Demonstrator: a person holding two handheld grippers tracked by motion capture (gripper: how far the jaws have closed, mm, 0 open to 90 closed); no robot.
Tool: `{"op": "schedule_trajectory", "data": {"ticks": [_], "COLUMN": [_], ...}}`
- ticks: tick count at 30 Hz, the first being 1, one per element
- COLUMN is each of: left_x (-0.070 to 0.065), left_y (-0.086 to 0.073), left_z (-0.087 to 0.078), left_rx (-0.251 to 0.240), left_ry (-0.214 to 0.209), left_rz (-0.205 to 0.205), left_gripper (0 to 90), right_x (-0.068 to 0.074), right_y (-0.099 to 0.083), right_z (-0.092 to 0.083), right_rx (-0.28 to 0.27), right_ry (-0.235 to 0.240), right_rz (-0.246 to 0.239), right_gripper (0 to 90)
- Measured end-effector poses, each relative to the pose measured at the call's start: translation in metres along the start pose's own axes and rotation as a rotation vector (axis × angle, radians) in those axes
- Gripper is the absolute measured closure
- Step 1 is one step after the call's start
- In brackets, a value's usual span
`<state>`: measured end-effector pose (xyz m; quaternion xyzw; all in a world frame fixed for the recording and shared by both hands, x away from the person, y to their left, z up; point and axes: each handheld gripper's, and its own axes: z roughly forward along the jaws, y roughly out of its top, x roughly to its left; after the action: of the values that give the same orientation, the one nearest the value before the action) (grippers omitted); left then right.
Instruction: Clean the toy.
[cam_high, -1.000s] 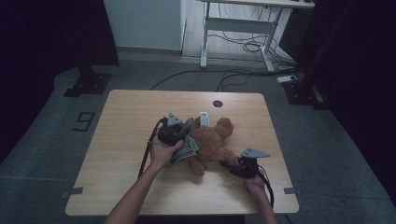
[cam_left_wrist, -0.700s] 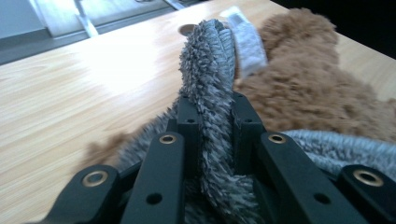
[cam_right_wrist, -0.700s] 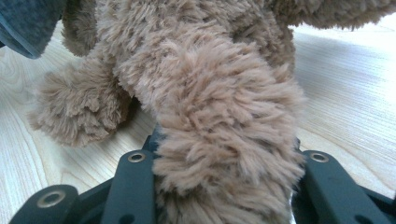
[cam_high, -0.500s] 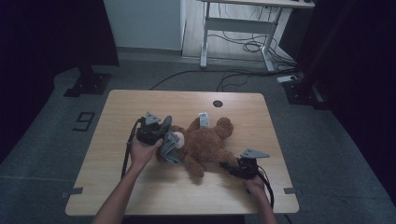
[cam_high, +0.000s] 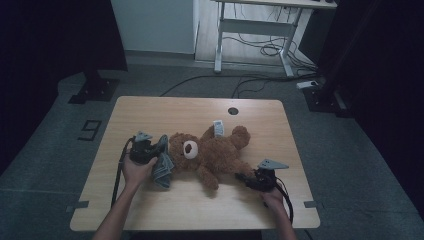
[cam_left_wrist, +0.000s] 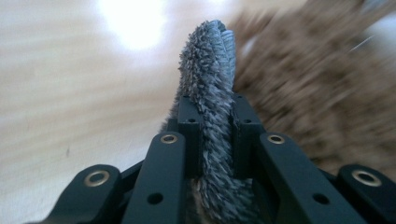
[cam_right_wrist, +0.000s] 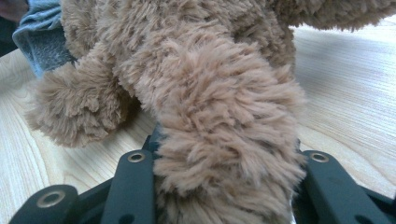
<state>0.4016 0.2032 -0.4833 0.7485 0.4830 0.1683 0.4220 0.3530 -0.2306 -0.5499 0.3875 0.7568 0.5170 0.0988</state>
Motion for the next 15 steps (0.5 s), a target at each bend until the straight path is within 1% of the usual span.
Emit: {"op": "schedule_trajectory", "data": {"ticks": [2, 3, 5, 6, 7, 8, 11, 13, 14, 15], "left_x": [-0.011, -0.021, -0.033, -0.041, -0.052, -0.059, -0.092, -0.108, -0.115, -0.128], "left_y": [0.012, 0.021, 0.029, 0.035, 0.041, 0.045, 0.062, 0.069, 0.071, 0.074], "left_z": [-0.007, -0.011, -0.013, -0.014, -0.014, -0.013, -0.005, 0.002, 0.006, 0.013], "left_rx": [-0.032, -0.054, -0.072, -0.086, -0.094, -0.097, -0.101, -0.098, -0.098, -0.094], "left_ry": [-0.017, -0.031, -0.046, -0.058, -0.07, -0.079, -0.117, -0.135, -0.146, -0.161], "left_rz": [0.029, 0.054, 0.077, 0.092, 0.113, 0.127, 0.184, 0.213, 0.219, 0.242], "left_gripper": [77.6, 77.6, 77.5, 77.5, 77.5, 77.5, 77.5, 77.5, 77.5, 77.4], "right_x": [0.0, 0.0, 0.0, 0.0, 0.0, 0.0, 0.0, 0.0, 0.0, 0.0], "right_y": [0.0, 0.0, 0.0, 0.0, 0.0, 0.0, 0.0, 0.0, 0.0, 0.0], "right_z": [0.0, 0.0, 0.0, 0.0, 0.0, 0.0, 0.0, 0.0, 0.0, 0.0], "right_rx": [0.0, 0.0, 0.0, 0.001, 0.001, 0.001, 0.0, 0.0, 0.002, 0.002], "right_ry": [0.001, 0.001, 0.001, 0.001, 0.001, 0.002, 0.002, 0.002, 0.003, 0.003], "right_rz": [0.001, 0.001, 0.0, 0.0, -0.001, -0.001, 0.0, 0.0, -0.001, 0.0], "right_gripper": [56.8, 56.8, 56.8, 56.8, 56.7, 56.7, 56.7, 56.7, 56.7, 56.7]}}
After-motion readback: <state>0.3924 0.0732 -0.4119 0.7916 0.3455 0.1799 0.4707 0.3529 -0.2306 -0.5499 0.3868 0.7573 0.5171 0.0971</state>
